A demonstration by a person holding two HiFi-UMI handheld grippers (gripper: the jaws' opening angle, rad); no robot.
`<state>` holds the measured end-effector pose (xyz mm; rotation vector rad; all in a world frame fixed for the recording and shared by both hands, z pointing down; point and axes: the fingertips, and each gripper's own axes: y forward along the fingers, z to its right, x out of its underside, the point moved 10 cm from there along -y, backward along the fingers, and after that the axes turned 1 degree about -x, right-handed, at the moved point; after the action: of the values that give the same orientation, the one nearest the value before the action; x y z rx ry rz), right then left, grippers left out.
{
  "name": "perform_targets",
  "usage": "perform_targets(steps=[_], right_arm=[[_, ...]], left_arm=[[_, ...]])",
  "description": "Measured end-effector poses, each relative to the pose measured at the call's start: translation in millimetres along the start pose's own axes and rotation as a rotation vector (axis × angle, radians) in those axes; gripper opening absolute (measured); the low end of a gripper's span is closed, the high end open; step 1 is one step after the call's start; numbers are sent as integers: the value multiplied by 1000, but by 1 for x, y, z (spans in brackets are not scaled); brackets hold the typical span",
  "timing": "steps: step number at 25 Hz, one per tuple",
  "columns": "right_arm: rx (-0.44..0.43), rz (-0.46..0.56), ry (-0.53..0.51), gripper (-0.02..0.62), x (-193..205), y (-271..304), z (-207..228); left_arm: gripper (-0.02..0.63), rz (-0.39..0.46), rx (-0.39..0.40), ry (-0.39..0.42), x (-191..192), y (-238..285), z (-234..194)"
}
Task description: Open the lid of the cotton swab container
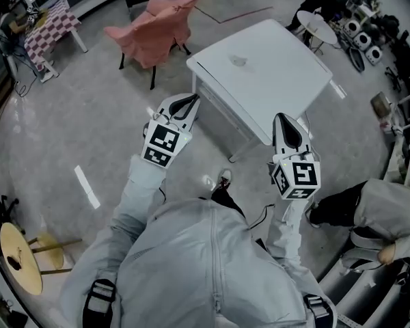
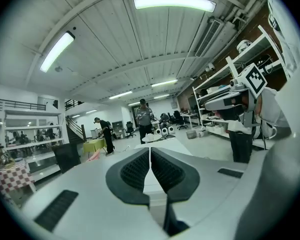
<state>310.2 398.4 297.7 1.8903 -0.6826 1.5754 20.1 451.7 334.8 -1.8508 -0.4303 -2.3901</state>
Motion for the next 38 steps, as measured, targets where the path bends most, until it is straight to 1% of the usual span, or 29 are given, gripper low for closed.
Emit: perform_targets(steps=[8, 14, 20, 26, 29, 31, 33, 35, 38], right_arm=[[-97, -4, -49, 35, -16, 90, 132], [-132, -10, -43, 35, -11, 132, 195], [-204, 0, -5, 35, -13, 190, 262], [-231, 22, -63, 35, -6, 231, 301], [-283, 67, -31, 35, -3, 245, 315], [-320, 89, -11, 35, -3, 256, 320], [-336, 85, -28, 35, -2, 267, 322], [-338, 71, -41, 35, 1, 277, 322], [-329, 60, -6, 35, 10, 289, 318]], left_arm=[[26, -5, -47, -19, -48, 142, -13], [26, -28, -65, -28, -59, 207, -14], [26, -72, -91, -38, -76, 280, -26], [26, -98, -116, -56, -75, 330, -33], [26, -107, -126, -56, -72, 350, -36], [26, -111, -128, -58, -70, 362, -40], [26, -115, -126, -60, -68, 370, -45], [26, -122, -120, -63, -64, 376, -50], [26, -126, -95, -66, -53, 385, -60]])
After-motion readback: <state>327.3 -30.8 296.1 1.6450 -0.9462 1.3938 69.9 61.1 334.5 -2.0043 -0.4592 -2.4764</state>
